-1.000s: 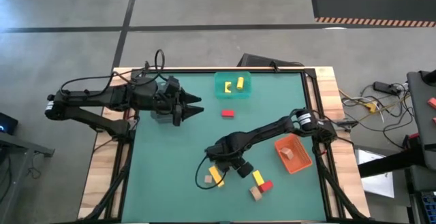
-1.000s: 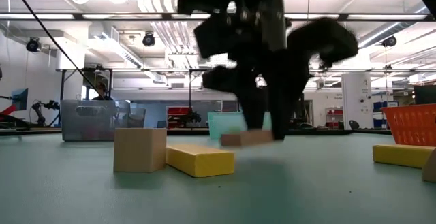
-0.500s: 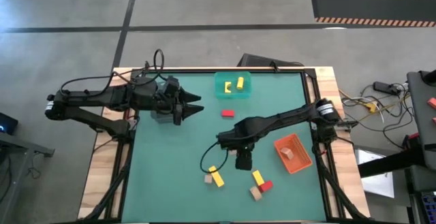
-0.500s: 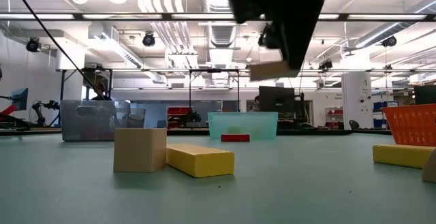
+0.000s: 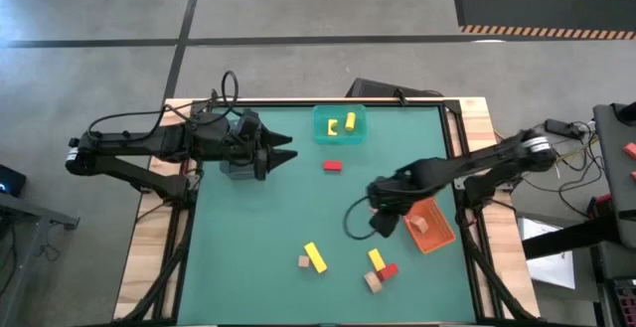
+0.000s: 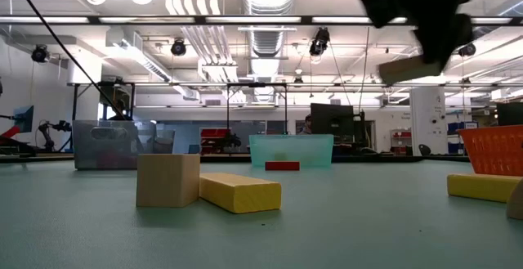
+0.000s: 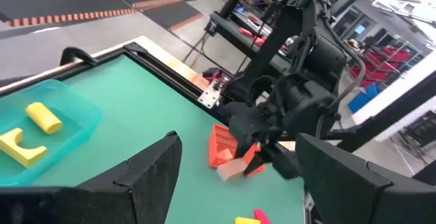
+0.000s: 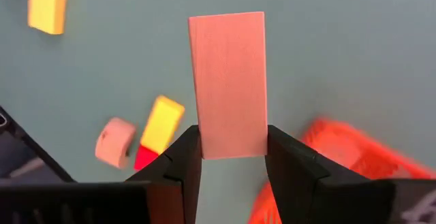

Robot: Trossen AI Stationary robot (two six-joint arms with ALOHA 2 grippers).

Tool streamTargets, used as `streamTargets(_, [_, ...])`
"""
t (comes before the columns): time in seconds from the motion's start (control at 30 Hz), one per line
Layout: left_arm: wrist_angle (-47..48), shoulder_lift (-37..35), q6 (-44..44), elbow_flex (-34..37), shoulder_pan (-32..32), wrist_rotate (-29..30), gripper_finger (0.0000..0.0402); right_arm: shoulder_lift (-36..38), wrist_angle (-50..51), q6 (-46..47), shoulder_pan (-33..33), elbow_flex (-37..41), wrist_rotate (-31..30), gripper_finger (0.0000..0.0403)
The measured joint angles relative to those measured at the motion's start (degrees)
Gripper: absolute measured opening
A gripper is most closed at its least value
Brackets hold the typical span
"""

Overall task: Sort & place blocks by color
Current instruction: Put the light brown block into the orange bin, then put the red block into the black bin

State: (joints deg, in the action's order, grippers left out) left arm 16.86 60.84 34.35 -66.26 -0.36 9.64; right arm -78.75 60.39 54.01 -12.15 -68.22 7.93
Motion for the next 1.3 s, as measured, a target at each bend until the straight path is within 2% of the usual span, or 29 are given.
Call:
streamTargets(0.3, [0.0,0.0,0.0,0.0,0.0,1.9,0.0271,17.2,-0.1,21.3,-3.4,16.3,0.7,0.0122])
streamTargets(0.53, [0.0,0.0,-0.1,0.0,0.0,5.1,0.0271,23.0,0.2,32.3,-5.1,23.7,5.3,0.0122])
streamTargets(0.77, [-0.1,0.0,-0.1,0.0,0.0,7.5,0.0271,22.3,2.3,32.0,-5.1,27.4,9.8,0.0122])
streamTargets(1.3, [-0.1,0.0,-0.1,0.0,0.0,8.9,0.0271,21.7,2.6,31.0,-5.1,28.2,10.1,0.0171])
